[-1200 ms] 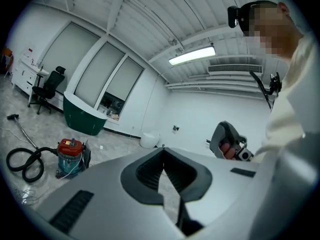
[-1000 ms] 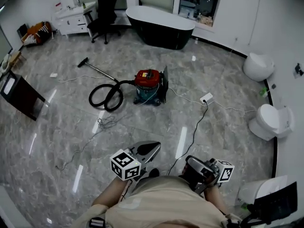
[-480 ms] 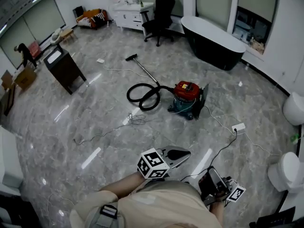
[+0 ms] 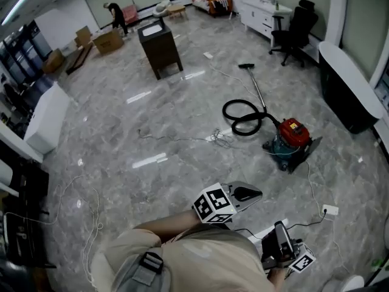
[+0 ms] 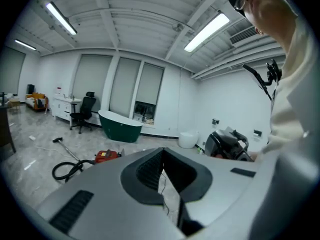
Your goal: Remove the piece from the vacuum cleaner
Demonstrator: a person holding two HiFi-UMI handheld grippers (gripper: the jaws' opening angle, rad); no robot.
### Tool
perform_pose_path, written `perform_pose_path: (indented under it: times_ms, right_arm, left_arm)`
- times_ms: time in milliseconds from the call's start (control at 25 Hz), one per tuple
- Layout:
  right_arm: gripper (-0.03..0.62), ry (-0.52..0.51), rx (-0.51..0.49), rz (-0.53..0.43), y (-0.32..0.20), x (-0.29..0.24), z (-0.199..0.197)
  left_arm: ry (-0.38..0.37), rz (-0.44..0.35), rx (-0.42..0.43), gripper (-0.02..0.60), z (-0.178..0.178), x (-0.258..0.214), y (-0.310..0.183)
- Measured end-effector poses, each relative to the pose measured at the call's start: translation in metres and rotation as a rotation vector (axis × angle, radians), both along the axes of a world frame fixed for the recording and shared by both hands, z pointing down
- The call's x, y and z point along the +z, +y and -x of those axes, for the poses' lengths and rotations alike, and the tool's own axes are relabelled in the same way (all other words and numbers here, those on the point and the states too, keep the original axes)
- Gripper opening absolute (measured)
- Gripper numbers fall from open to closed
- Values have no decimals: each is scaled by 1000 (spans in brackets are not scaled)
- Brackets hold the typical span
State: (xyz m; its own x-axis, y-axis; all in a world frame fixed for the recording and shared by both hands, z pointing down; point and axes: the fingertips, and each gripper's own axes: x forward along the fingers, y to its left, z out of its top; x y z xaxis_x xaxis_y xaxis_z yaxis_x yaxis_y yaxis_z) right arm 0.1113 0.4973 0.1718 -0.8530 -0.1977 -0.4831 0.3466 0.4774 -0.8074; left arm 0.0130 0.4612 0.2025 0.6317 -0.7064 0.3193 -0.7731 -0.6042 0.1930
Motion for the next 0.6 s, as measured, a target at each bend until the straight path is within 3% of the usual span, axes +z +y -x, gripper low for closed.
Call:
perform_pose_path:
  times_ms: [280,480,600]
  right_arm:
    - [5,-13,-187,-84,-17,-5,16]
    - [5,24,-193,-105,-26,-2,19]
    - [5,50,-117,-81,-51,-1,32]
  left_arm:
    - [-29,-14,-222,5,28,5,-13]
    - [-5,-23,-207,5,28,8,-26]
    - [29,-33,-146,5,41,7,-52]
